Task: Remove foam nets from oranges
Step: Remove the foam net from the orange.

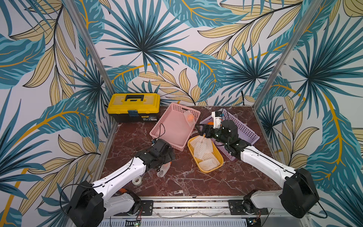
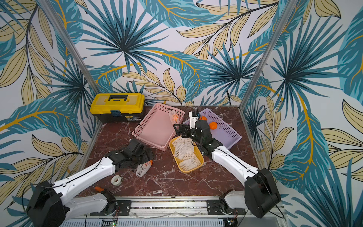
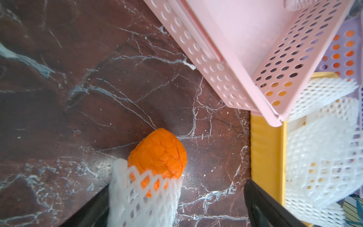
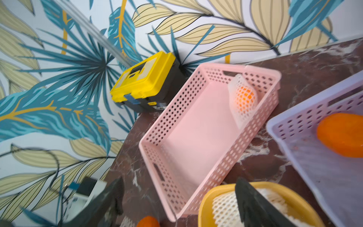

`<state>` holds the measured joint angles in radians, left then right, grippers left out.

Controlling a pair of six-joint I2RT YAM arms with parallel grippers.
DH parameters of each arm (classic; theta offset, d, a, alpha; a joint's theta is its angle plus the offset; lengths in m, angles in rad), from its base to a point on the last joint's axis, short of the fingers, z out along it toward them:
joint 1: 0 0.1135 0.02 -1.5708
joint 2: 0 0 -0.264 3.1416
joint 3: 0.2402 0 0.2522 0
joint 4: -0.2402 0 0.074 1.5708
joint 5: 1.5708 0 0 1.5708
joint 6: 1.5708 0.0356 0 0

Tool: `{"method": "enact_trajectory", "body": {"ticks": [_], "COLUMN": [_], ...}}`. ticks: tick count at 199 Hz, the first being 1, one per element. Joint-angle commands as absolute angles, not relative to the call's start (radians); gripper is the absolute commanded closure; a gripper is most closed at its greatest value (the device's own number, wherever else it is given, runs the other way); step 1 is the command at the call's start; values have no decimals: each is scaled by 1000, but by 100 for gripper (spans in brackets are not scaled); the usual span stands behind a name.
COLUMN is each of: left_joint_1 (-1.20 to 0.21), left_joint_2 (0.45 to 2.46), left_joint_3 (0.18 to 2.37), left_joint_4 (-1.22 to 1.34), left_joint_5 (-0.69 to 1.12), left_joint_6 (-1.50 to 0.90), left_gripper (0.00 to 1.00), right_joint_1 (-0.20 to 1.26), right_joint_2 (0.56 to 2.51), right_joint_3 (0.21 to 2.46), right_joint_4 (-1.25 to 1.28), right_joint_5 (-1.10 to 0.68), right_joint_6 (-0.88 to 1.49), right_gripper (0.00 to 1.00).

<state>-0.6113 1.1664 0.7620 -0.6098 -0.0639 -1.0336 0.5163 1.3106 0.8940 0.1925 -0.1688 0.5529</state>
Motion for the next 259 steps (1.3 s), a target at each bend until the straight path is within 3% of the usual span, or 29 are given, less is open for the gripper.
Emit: {"method": "enact_trajectory", "body": {"ticks": [1,55,112,163,259], "left_joint_1": [-593,-552,-521,-506,-500], "left_joint_2": [1163,1242,1262,1274,1264], "left_joint_3": [798,790,776,781,770], "left_joint_4": [-625,-550,-493,-486,-459], "left_joint_5": [-64,92,153,173,211], "left_joint_6": [-1023,-1077,-1136,-1138,-1175], "left_gripper": [1,1,1,1,1], "right_joint_1": [585,869,1212,1251,1253], "right_joint_2": [1237,1171,1263,1482,1665], "right_joint_3": [850,787,688,772,797], "right_joint_4": [72,6,272,276,404], "right_joint_5": [-135,54,338,339,409], "right_joint_6": [542,539,489,629,776], "right_gripper": [11,13,13,1,0]}}
